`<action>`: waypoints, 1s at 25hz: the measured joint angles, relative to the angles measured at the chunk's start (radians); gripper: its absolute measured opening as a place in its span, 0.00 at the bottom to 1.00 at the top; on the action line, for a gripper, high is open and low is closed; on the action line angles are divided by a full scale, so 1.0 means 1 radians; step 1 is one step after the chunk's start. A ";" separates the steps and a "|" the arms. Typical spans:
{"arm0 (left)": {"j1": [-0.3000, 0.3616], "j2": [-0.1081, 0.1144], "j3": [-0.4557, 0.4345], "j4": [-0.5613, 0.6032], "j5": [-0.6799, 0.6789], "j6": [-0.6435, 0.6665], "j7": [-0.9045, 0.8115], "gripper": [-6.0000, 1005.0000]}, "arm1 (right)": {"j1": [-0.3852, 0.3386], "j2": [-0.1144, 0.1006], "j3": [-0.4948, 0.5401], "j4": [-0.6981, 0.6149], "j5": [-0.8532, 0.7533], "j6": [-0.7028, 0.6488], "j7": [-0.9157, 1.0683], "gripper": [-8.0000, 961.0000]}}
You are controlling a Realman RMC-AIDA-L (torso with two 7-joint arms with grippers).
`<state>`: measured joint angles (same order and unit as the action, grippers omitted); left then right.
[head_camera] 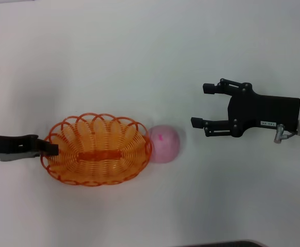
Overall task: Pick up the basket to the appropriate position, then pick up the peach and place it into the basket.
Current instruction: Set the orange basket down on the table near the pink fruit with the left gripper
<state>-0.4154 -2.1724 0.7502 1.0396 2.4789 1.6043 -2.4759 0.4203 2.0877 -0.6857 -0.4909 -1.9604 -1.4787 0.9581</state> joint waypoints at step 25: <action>0.021 0.004 -0.009 -0.004 -0.028 -0.017 -0.017 0.18 | 0.000 0.000 -0.002 -0.004 -0.001 -0.006 -0.001 0.98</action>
<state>-0.3940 -2.1685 0.7410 1.0354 2.4511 1.5875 -2.4934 0.4203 2.0878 -0.6874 -0.4948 -1.9612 -1.4849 0.9573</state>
